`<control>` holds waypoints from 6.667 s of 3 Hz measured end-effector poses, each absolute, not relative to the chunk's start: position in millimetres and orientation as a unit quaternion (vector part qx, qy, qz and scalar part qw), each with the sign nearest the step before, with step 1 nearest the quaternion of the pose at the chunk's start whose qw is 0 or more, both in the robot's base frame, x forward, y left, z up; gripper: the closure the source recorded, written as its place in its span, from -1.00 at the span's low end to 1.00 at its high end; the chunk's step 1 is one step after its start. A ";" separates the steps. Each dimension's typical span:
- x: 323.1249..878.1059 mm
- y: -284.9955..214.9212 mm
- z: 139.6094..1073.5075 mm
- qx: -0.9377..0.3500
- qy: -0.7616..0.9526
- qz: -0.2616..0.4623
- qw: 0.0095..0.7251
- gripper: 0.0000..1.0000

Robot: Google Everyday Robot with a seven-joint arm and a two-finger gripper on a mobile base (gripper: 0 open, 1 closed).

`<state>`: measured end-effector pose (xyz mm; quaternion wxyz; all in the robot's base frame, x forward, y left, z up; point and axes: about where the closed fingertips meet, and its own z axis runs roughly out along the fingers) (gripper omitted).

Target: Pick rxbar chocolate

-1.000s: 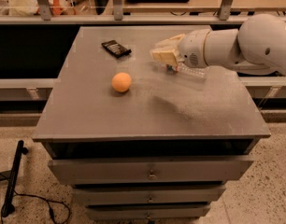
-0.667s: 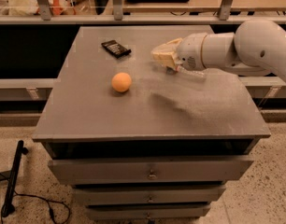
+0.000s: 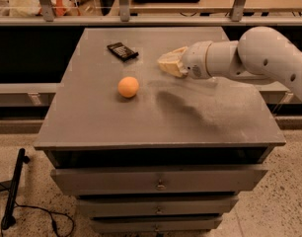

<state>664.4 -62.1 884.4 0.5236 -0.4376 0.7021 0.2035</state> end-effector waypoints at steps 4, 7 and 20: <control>696.7 -67.9 857.6 -0.449 0.706 0.161 0.523 1.00; 739.3 -57.3 866.2 -0.466 0.681 0.144 0.547 1.00; 771.6 29.2 865.4 -0.398 0.731 0.194 0.519 -1.00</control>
Offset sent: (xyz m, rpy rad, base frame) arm 0.0217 -0.0156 -0.0444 -0.1039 0.0346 -0.0474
